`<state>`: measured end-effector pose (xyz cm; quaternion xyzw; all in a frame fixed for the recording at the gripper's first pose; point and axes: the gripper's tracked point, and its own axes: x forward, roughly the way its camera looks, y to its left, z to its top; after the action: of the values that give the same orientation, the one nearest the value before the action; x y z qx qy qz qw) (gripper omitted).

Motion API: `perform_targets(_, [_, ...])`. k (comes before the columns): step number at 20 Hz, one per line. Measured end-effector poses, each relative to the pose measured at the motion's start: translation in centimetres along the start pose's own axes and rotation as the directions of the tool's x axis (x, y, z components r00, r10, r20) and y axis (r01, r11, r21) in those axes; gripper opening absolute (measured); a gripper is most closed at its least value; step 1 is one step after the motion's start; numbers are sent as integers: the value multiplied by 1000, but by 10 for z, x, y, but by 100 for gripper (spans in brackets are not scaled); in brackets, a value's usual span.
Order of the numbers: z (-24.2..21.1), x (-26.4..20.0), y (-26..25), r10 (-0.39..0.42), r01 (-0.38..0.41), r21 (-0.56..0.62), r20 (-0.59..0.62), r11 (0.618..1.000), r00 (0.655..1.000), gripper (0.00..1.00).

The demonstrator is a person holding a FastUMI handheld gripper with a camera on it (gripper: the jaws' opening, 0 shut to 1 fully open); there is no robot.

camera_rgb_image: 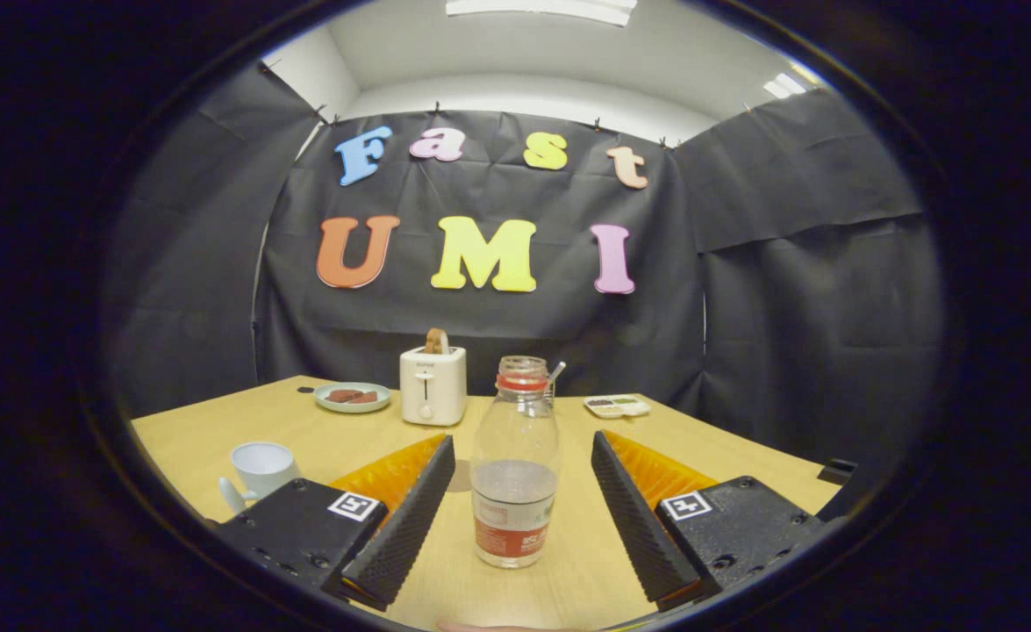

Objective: Take the bottle from table, then pour the juice into the cup, finally place the bottle on the coaster

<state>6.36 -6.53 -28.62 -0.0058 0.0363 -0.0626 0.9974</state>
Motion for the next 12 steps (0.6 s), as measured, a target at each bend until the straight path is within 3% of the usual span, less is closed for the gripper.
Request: perform_targets(12, [-38, 39, 1, 9, -9, 0, -46, 1000, 999, 100])
